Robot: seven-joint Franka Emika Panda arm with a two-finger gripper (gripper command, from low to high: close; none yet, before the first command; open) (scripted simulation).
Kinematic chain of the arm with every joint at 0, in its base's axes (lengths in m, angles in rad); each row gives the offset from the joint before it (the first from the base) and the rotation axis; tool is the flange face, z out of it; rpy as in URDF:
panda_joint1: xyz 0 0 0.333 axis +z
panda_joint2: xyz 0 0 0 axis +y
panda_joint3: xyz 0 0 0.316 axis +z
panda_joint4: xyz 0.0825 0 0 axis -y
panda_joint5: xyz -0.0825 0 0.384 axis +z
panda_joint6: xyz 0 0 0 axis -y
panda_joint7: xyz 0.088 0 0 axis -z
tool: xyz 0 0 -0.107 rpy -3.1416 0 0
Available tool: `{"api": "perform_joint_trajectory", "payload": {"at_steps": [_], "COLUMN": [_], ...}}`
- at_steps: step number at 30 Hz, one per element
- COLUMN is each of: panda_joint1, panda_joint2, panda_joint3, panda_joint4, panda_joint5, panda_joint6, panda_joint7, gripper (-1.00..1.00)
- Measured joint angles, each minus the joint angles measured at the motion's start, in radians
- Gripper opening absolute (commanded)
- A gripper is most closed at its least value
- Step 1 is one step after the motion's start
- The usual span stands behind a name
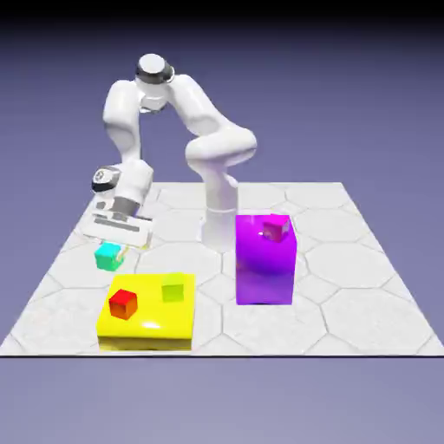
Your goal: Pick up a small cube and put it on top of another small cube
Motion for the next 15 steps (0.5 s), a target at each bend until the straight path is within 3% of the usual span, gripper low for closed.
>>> {"api": "perform_joint_trajectory", "payload": {"at_steps": [7, 13, 14, 15], "panda_joint1": [0.193, 0.41, 0.424, 0.424], "panda_joint2": [0.095, -0.031, -0.04, -0.04], "panda_joint3": [0.14, -0.053, -0.066, -0.066], "panda_joint4": [0.025, 0.146, 0.154, 0.154], "panda_joint5": [0.038, -0.052, -0.058, -0.058], "panda_joint6": [-0.105, -0.181, -0.186, -0.187], "panda_joint7": [0.251, 0.242, 0.241, 0.241], "gripper": [-1.0, -1.0, 1.0, 1.0]}}
